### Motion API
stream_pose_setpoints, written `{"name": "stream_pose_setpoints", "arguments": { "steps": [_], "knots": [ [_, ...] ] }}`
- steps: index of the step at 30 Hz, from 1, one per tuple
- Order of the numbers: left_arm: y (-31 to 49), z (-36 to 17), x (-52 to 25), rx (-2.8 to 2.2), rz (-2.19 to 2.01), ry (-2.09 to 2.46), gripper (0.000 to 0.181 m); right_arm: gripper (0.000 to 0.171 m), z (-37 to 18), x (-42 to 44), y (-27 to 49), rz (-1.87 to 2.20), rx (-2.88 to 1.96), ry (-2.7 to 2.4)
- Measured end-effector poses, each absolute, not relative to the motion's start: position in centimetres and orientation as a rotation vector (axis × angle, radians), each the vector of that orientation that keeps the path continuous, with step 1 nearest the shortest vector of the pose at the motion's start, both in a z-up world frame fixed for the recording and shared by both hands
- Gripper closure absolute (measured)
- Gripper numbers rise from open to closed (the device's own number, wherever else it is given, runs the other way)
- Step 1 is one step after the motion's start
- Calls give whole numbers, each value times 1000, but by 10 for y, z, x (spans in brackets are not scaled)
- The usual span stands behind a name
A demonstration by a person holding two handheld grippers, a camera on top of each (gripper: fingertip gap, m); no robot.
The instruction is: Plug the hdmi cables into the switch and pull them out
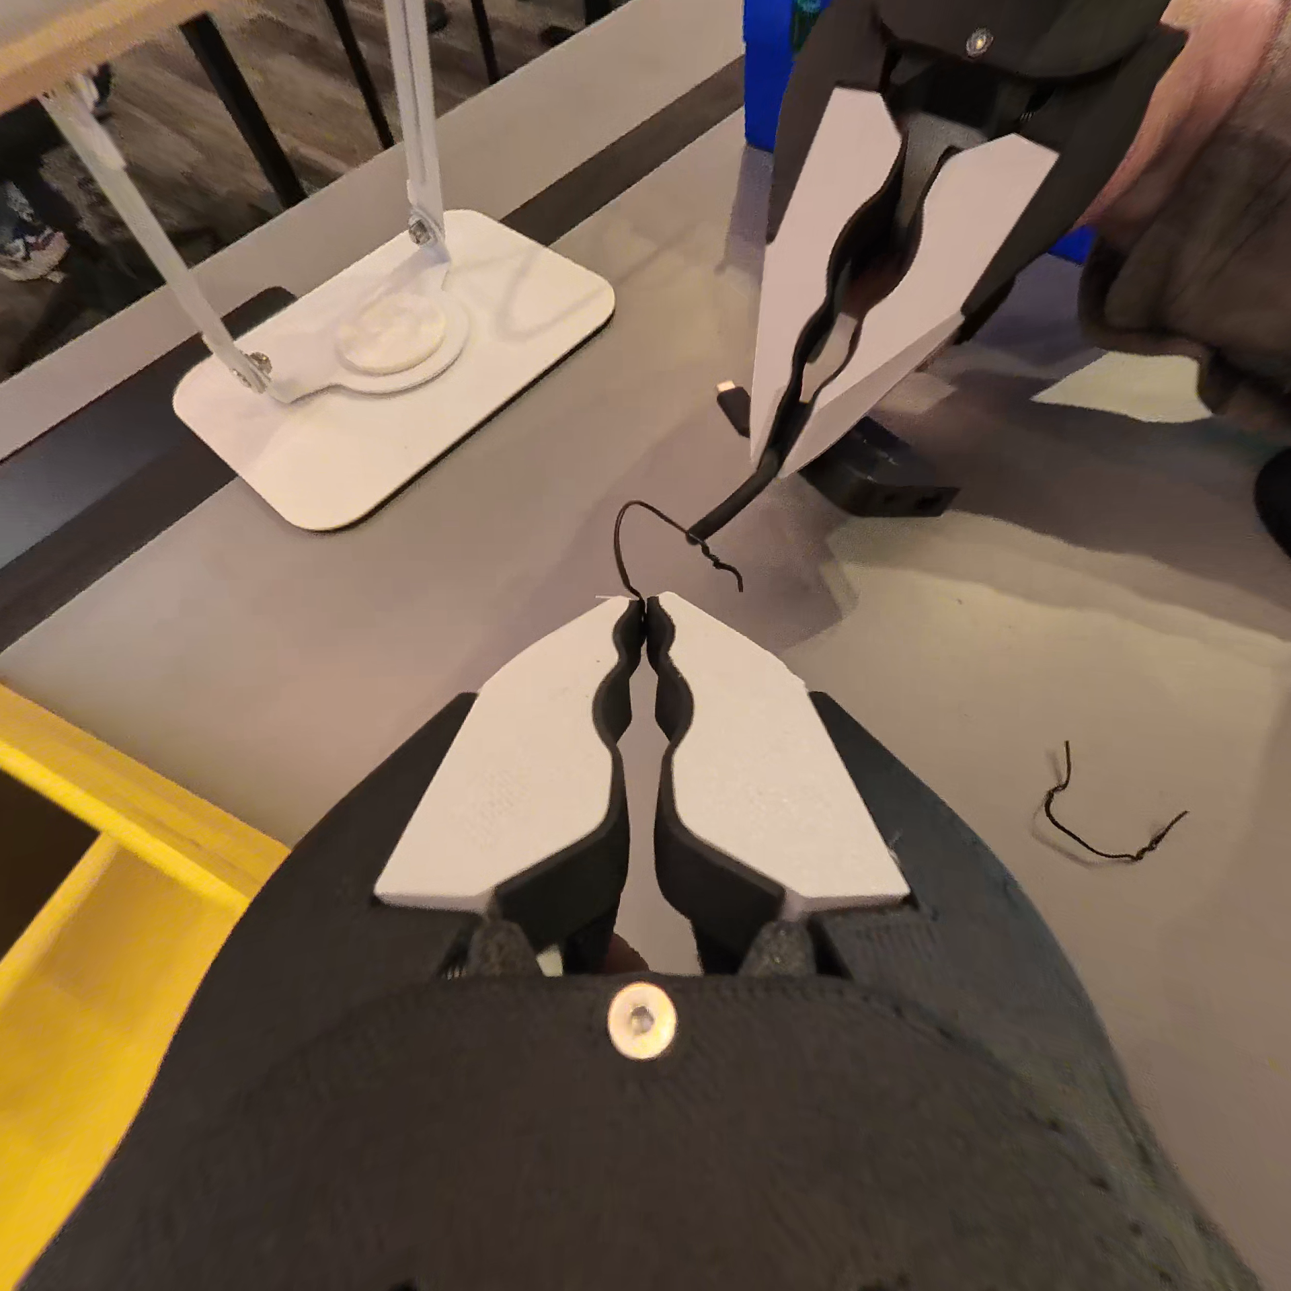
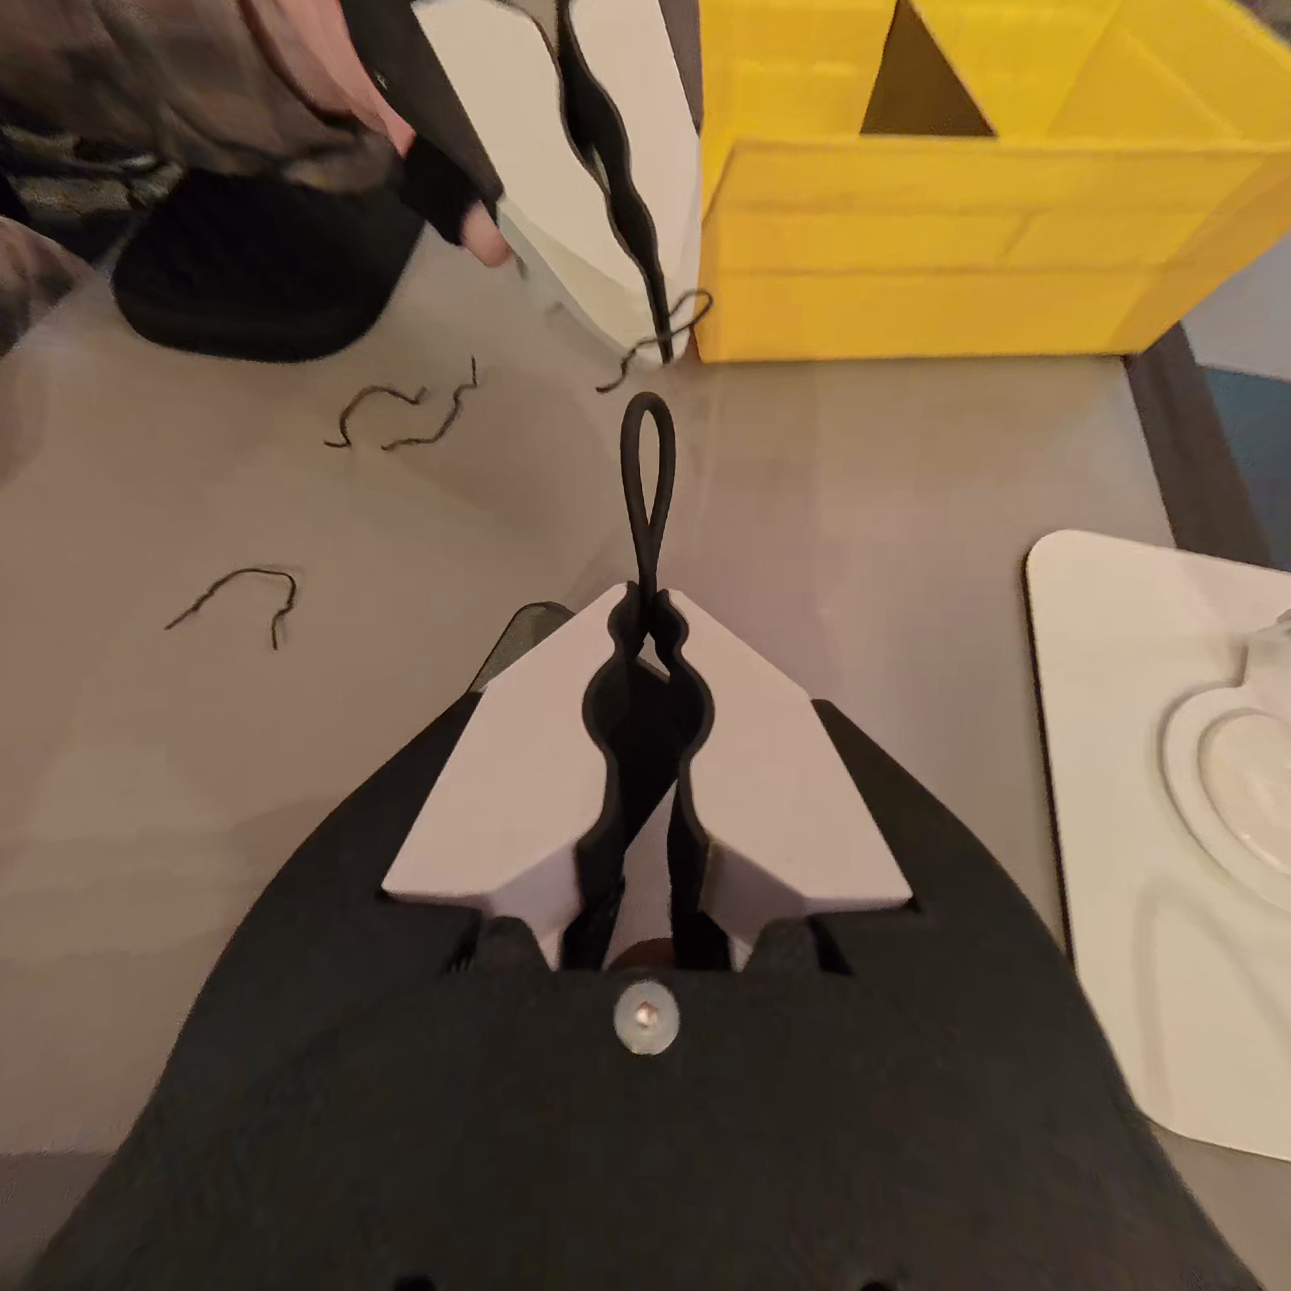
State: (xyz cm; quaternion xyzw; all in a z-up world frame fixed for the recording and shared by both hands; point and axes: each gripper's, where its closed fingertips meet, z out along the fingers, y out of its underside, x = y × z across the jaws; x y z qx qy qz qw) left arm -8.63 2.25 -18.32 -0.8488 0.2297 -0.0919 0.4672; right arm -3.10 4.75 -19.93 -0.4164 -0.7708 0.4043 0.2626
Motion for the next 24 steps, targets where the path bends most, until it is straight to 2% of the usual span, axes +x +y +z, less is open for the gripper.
{"name": "stream_pose_setpoints", "arguments": {
  "steps": [11,24],
  "knots": [
    [13,-130,-53,-1761,-373,880,180,171,-155,-27,29,1240,-981,-2013],
    [12,-132,-44,-1770,-161,1201,180,171,-134,-19,12,1391,-890,-2000]
  ]
}}
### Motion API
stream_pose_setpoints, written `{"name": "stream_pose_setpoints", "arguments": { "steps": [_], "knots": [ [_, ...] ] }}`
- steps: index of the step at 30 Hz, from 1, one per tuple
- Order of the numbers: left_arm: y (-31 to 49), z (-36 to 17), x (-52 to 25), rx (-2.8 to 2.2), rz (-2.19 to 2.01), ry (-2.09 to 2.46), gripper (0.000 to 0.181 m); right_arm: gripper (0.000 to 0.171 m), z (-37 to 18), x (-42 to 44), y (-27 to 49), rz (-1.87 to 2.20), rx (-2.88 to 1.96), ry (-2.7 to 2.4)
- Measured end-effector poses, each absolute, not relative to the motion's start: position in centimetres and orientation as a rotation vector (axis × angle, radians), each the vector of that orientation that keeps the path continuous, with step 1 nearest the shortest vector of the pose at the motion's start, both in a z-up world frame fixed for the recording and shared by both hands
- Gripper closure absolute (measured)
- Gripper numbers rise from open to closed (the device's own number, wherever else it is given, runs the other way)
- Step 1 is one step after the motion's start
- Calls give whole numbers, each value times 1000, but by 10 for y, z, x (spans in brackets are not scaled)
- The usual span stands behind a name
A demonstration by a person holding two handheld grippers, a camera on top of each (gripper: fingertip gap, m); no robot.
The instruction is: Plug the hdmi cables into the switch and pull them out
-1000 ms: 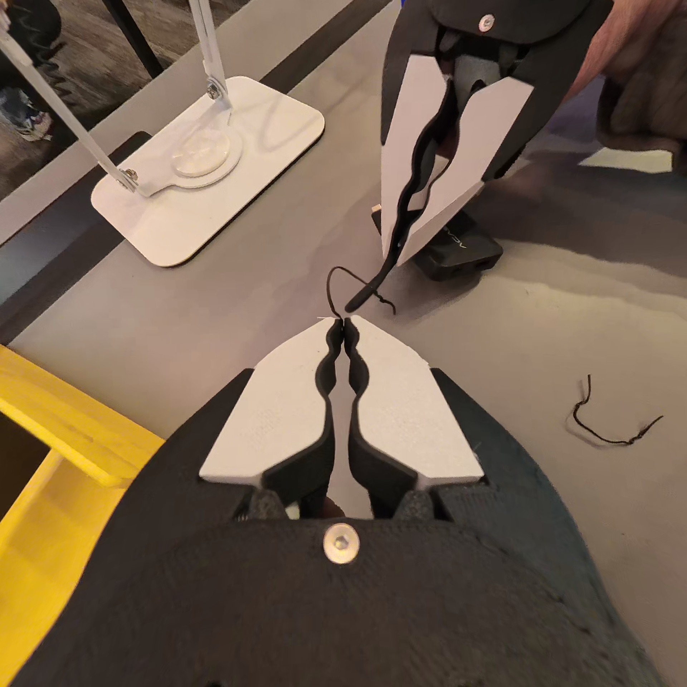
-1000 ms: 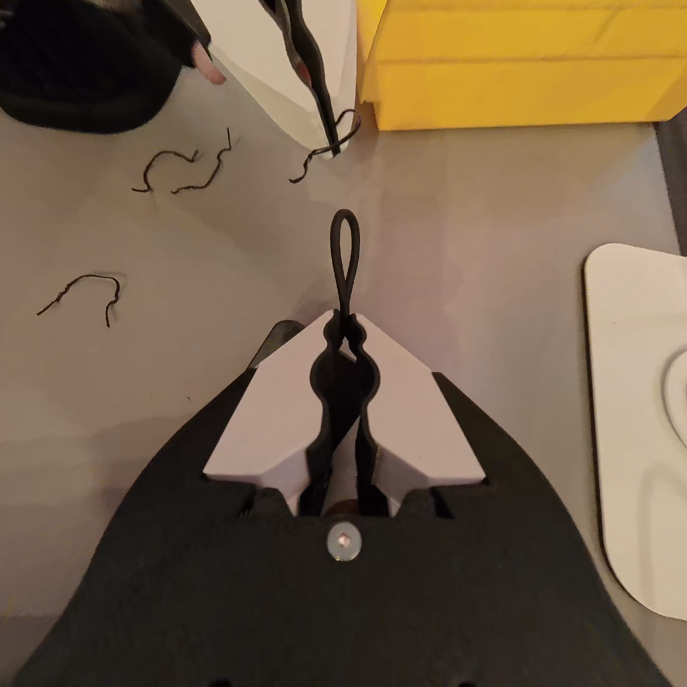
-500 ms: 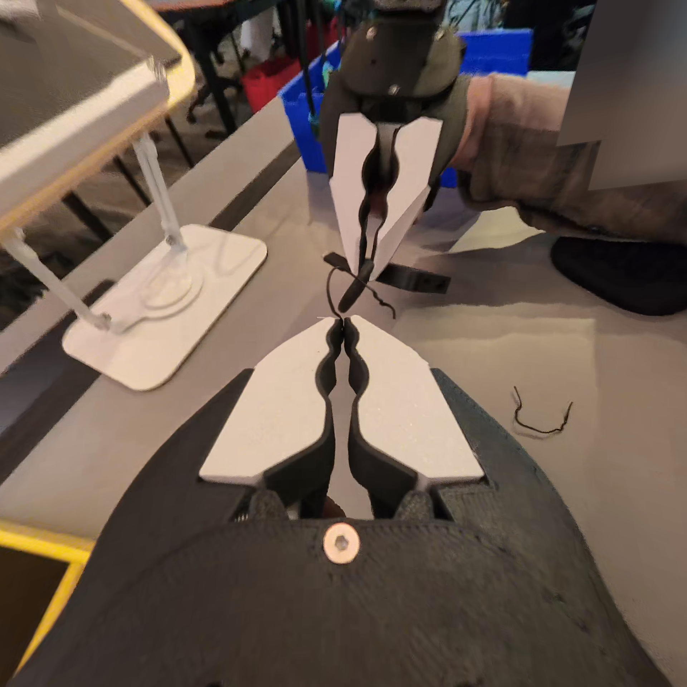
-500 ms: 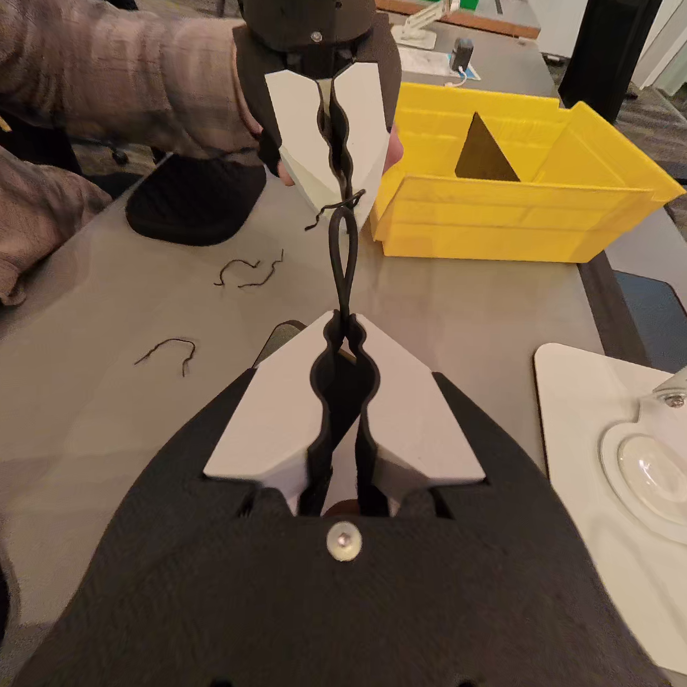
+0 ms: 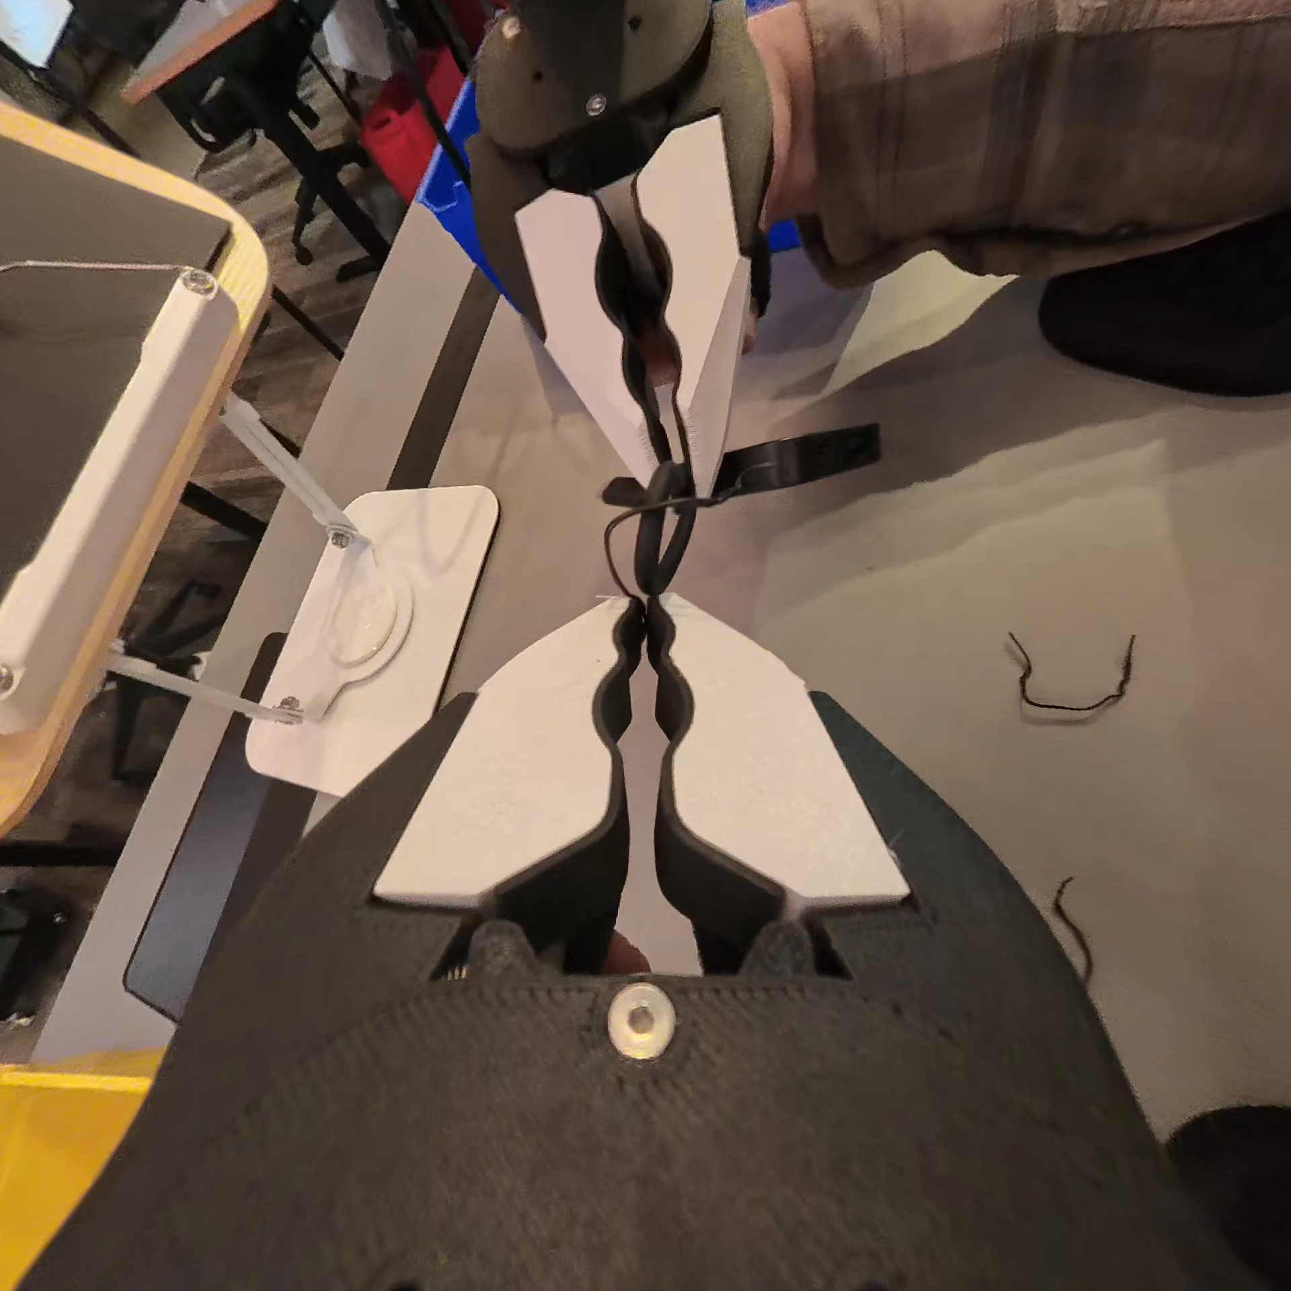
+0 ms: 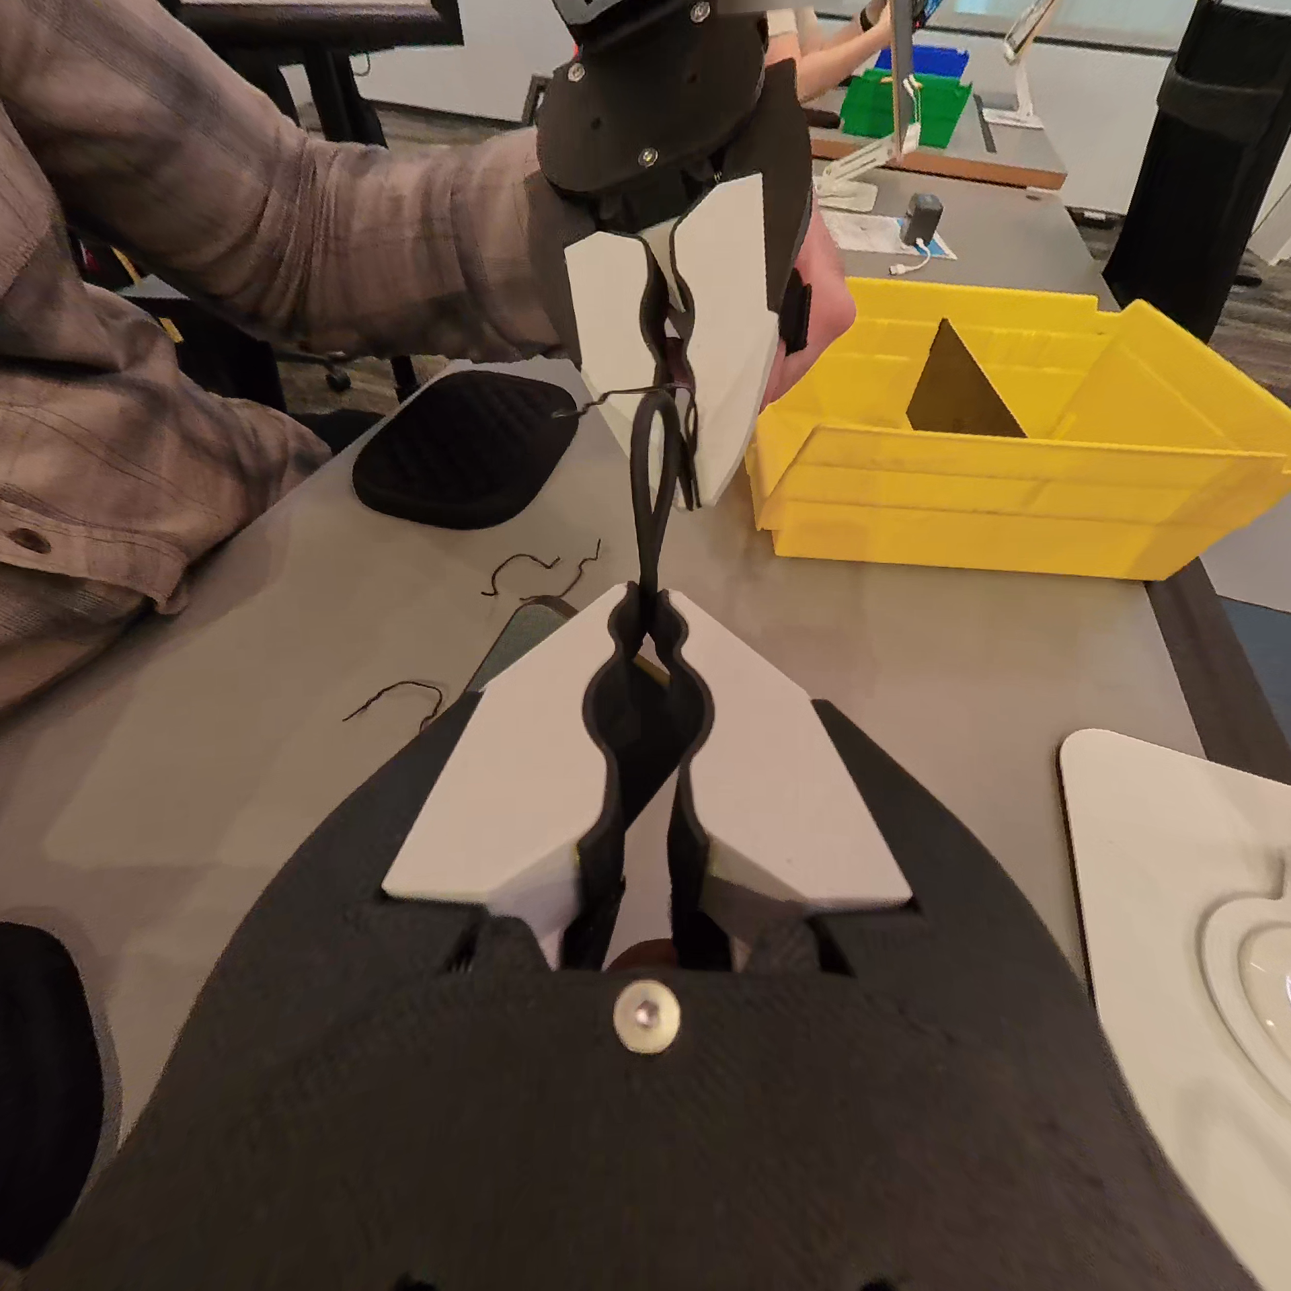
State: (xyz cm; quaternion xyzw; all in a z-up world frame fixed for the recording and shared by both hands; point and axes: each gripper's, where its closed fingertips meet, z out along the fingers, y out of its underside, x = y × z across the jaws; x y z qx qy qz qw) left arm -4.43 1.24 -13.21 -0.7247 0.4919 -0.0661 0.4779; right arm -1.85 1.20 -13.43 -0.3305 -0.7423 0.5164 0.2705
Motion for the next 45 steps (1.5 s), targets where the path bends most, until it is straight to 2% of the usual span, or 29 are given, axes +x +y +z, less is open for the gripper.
{"name": "stream_pose_setpoints", "arguments": {
  "steps": [7,12,17,30,41,45],
  "knots": [
    [18,-122,-49,-1688,163,1355,180,171,-136,-16,10,1413,-908,-2024],
    [17,-115,-48,-1530,525,1593,180,171,-137,-14,-2,1506,-883,-2051],
    [13,-117,-47,-1452,691,1808,180,171,-138,-16,-12,1520,-853,-2083],
    [10,-128,-32,-1346,661,2037,180,171,-121,-18,-26,1638,-761,-2030],
    [20,-132,-35,-1394,614,1930,178,171,-111,-19,-21,1558,-750,-1997],
    [20,-138,-37,-1472,583,1866,170,171,-114,-18,-18,1551,-766,-1999]
  ]
}}
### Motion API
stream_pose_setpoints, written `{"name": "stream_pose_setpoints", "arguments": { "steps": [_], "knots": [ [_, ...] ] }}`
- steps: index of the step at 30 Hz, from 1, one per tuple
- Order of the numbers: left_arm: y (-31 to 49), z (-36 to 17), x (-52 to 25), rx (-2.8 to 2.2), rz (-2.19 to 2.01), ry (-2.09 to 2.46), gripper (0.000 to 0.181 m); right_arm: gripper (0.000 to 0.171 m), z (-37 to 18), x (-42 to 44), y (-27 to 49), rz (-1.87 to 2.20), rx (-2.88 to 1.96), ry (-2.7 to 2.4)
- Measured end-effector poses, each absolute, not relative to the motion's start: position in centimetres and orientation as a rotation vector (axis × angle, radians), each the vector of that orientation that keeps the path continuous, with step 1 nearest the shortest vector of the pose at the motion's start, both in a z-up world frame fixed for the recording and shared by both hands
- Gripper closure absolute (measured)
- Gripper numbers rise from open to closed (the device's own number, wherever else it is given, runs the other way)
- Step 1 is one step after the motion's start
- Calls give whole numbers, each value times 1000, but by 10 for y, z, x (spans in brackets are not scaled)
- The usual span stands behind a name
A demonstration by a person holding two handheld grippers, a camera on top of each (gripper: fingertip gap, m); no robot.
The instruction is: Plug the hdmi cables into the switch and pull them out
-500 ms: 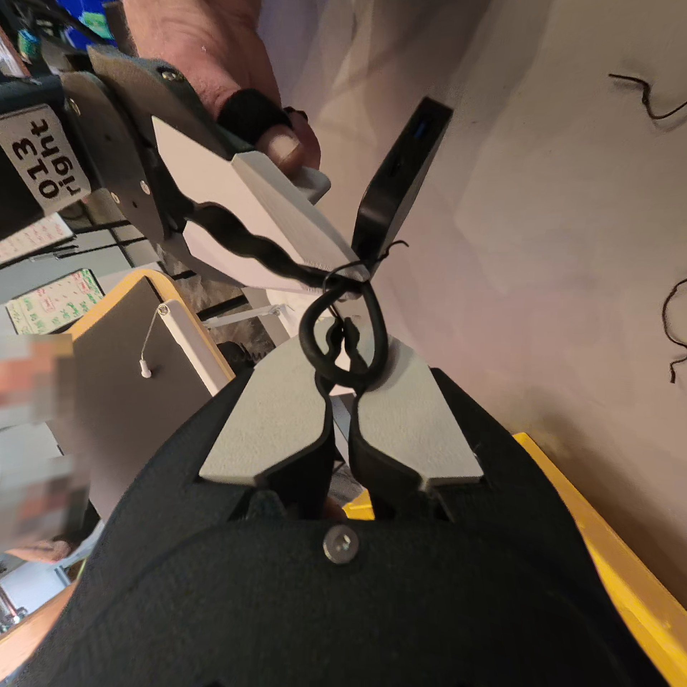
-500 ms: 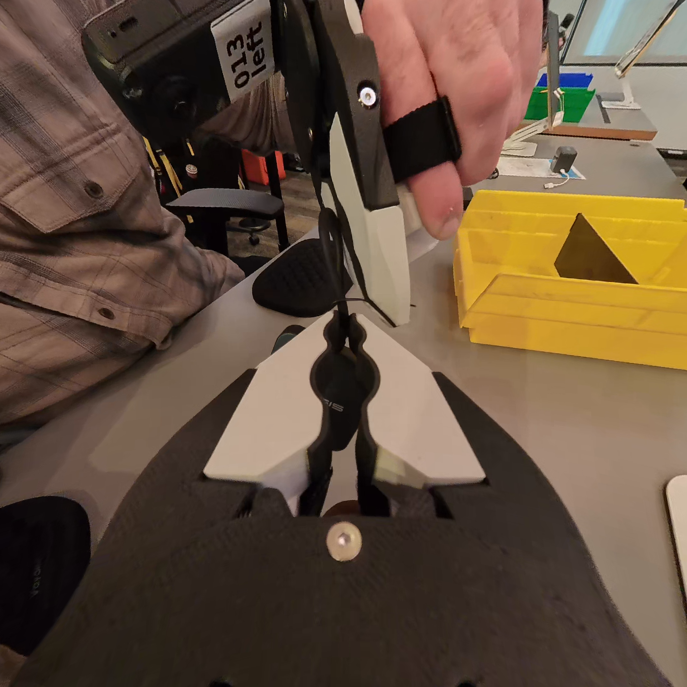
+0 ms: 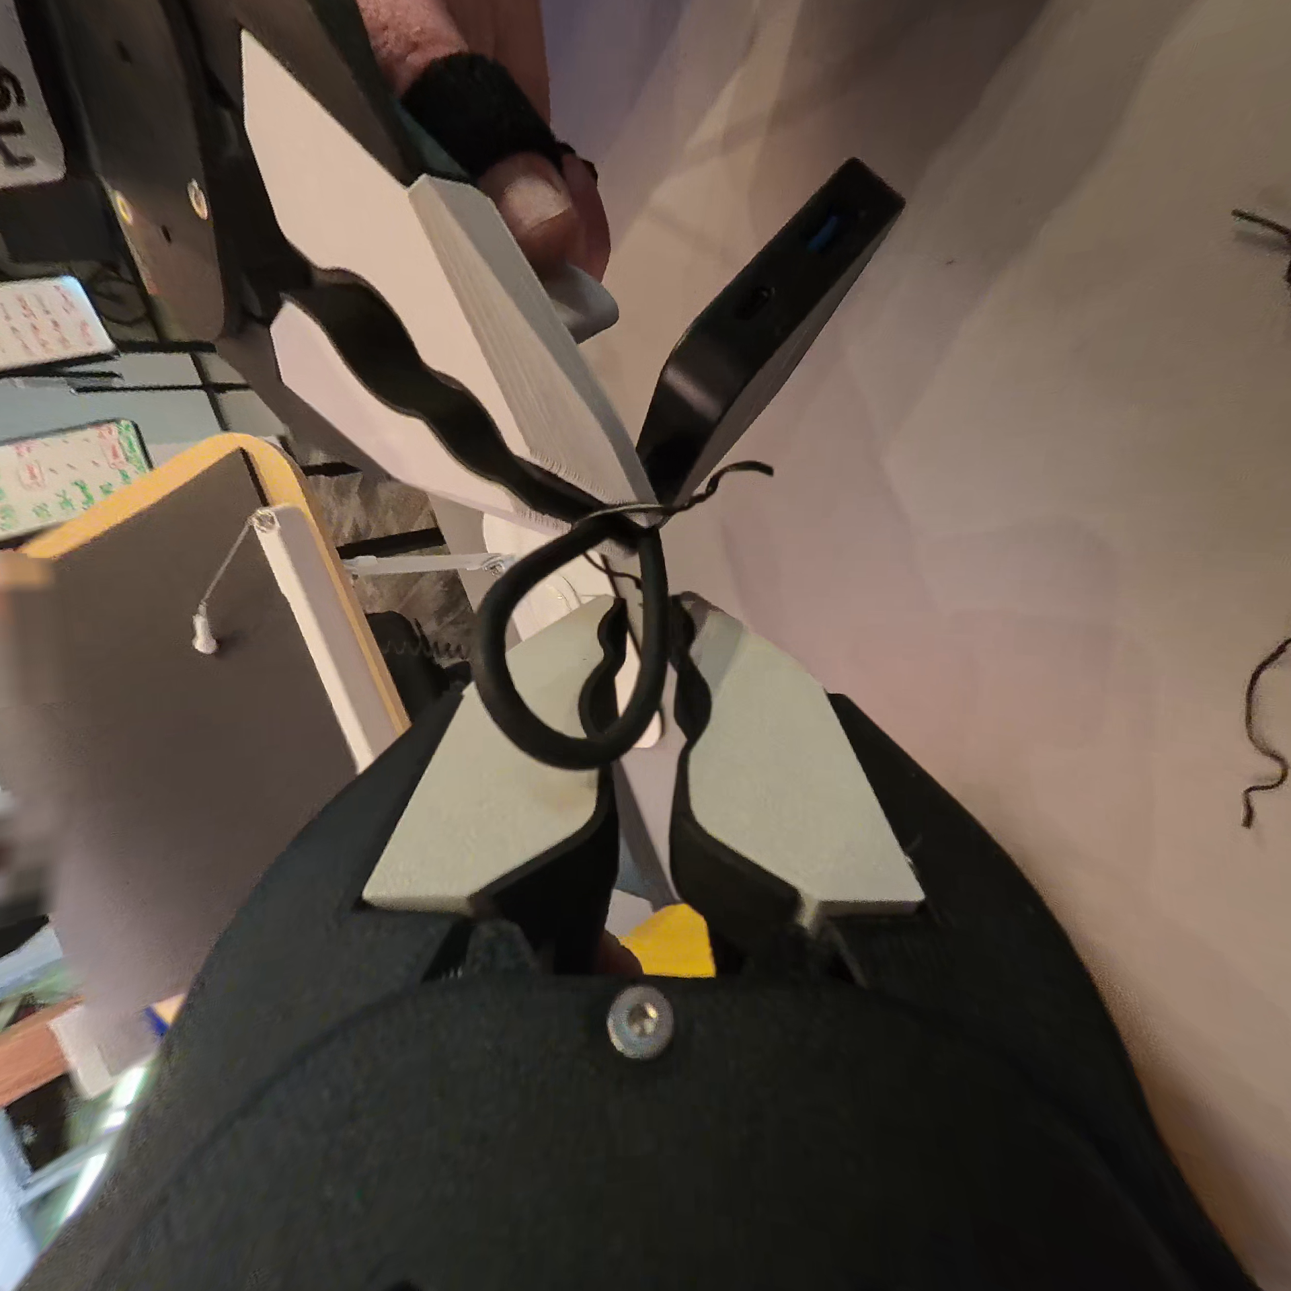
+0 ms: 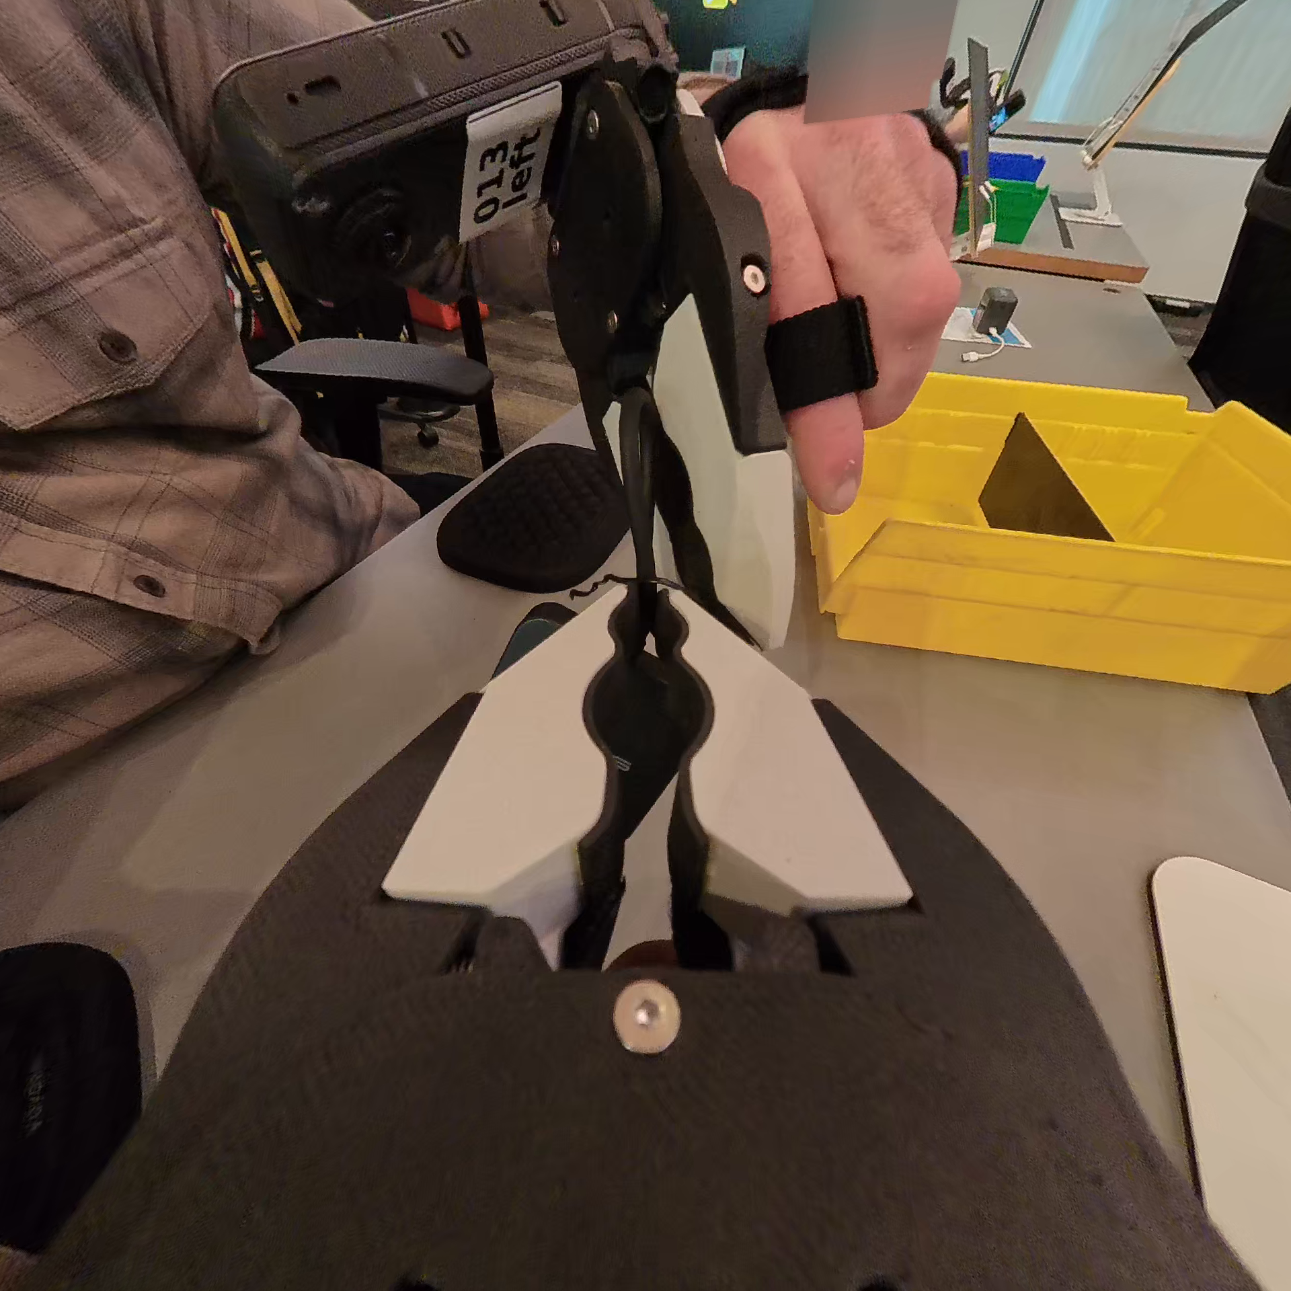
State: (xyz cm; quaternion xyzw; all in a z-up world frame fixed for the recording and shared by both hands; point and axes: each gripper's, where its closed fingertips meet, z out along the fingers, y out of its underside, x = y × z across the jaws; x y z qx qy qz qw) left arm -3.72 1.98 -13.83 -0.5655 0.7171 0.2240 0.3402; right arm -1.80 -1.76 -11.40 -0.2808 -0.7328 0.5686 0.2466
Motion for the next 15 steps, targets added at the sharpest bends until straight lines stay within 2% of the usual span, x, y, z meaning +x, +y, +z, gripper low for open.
{"name": "stream_pose_setpoints", "arguments": {
  "steps": [4,7,11,15],
  "knots": [
    [18,-143,-46,-1605,480,1761,156,171,-115,-18,-17,1551,-768,-2001],
    [11,-146,-58,-1750,365,1644,139,171,-115,-17,-16,1548,-768,-1999],
    [-10,-130,-51,-1845,0,1390,119,171,-114,-16,-15,1541,-767,-1996],
    [-19,-102,-30,-1740,-342,1120,111,171,-113,-16,-16,1542,-760,-1998]
  ]
}}
